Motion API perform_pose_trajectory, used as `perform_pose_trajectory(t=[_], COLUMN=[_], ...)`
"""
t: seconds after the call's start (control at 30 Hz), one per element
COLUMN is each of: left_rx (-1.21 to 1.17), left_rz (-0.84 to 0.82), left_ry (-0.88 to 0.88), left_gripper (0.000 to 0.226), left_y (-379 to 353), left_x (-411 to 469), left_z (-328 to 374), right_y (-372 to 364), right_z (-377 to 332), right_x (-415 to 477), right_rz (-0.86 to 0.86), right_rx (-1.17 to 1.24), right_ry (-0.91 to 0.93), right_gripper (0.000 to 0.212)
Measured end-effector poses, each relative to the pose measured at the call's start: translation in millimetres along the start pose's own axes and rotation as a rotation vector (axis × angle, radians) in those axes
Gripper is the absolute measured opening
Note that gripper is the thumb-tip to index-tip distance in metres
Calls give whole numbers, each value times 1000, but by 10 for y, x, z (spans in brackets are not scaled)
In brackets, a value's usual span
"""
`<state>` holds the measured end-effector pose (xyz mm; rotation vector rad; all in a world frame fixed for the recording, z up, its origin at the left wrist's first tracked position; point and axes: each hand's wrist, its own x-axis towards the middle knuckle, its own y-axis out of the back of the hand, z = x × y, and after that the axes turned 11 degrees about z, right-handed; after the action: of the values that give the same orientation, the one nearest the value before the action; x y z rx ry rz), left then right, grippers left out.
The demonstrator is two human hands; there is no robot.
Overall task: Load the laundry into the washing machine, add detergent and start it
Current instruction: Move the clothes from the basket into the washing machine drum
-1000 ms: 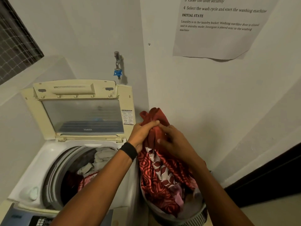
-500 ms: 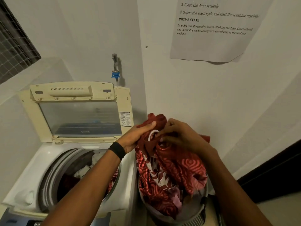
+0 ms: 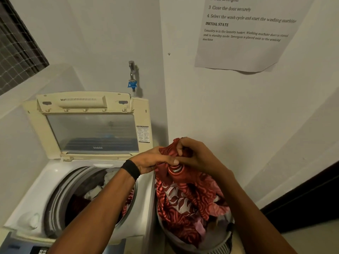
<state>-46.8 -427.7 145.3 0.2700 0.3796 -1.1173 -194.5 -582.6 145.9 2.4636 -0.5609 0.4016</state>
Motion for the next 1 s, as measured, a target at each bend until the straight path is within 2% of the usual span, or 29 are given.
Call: perform_pose_trajectory(t=[0.13,0.2,0.27,0.33,0.37,0.43,0.5,0.57,0.6,0.67,0.73,0.83,0.93,1.0], left_rx=[33,36,23,3,-1,-12,-58,-143,-183,-223,-276,-414,-407,-364], left_rz=[-65,-31,61,168,234,393,524,586,609,638,602,419,269,271], left_ry=[5,10,27,25,22,3,-38,-70,-81,-69,-16,55,48,25], left_gripper=[50,58,64,59,52,36,31,32,30,26,35,49,43,40], left_y=[21,60,95,101,76,-22,-155,-324,-405,-513,-521,-411,-326,-292], left_x=[19,26,22,20,20,23,51,73,78,92,90,46,4,21], left_z=[0,-20,-11,18,42,81,66,48,53,72,82,57,30,29], right_y=[173,343,544,700,748,766,666,432,294,43,-137,-259,-242,-154], right_z=[-44,15,139,254,289,285,164,32,-22,-99,-130,-99,-58,-33], right_x=[-44,-74,-123,-156,-167,-156,-141,-121,-108,-100,-132,-205,-221,-221], right_rz=[-154,-236,-325,-365,-330,-175,47,276,355,401,375,356,323,249], right_rx=[90,109,-42,-355,-482,-521,-387,-273,-222,-134,-66,-42,23,129], right_ry=[-72,-175,-337,-406,-410,-419,-415,-413,-419,-419,-405,-346,-343,-375], right_gripper=[19,32,40,22,15,21,30,31,31,30,31,34,38,47])
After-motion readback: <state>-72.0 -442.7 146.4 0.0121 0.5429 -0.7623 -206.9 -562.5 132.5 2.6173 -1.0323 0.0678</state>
